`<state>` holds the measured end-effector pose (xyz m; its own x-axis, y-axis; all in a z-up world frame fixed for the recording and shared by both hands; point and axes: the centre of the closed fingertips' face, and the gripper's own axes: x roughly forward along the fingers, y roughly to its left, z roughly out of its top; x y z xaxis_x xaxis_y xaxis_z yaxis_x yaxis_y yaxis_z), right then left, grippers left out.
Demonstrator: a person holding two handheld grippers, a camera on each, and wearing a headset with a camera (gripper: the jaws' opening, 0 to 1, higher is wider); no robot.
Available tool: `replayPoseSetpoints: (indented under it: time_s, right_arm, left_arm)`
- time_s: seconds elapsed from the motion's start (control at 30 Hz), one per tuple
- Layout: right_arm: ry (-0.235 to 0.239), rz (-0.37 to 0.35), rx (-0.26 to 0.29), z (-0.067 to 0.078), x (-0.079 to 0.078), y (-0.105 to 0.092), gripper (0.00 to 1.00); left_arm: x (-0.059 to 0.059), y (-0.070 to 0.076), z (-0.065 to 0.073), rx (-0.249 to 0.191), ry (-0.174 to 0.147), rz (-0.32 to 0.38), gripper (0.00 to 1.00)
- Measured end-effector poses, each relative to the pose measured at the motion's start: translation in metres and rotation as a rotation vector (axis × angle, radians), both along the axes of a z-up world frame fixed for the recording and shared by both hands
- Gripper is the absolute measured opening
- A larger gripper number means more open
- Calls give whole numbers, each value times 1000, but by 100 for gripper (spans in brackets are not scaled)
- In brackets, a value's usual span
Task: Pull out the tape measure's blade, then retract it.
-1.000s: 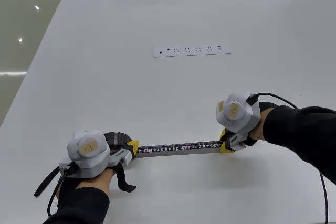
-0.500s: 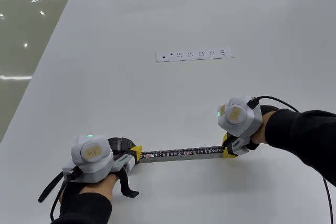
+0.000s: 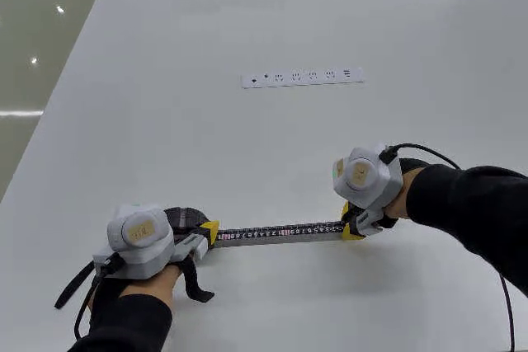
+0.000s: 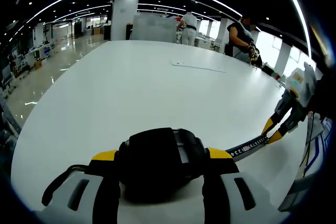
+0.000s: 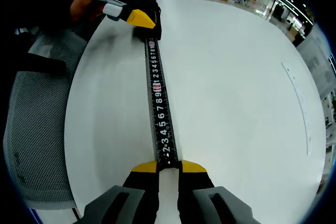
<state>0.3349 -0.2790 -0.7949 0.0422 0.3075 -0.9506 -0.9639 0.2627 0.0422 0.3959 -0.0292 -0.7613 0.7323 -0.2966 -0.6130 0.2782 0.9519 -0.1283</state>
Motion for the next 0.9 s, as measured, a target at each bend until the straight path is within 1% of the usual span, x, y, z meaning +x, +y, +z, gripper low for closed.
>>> replayPoseSetpoints:
  time_s: [0.07,0.13,0.3,0.4,0.9]
  right_arm:
    - [-5,11,2,0,0,0,8]
    - [-5,-6,4,0,1,1,8]
    - [-6,-11,-7,0,1,4,8]
    - [0,-36,-7,0,2,5,8]
    - [-1,-51,-17,-1,3,10,8]
  left_arm:
    - [0,0,0,0,1,-1,58]
    - [0,0,0,1,2,-1,58]
    - [0,0,0,1,5,-2,58]
    - [0,0,-1,1,7,-3,58]
    - [1,0,-1,3,8,-4,58]
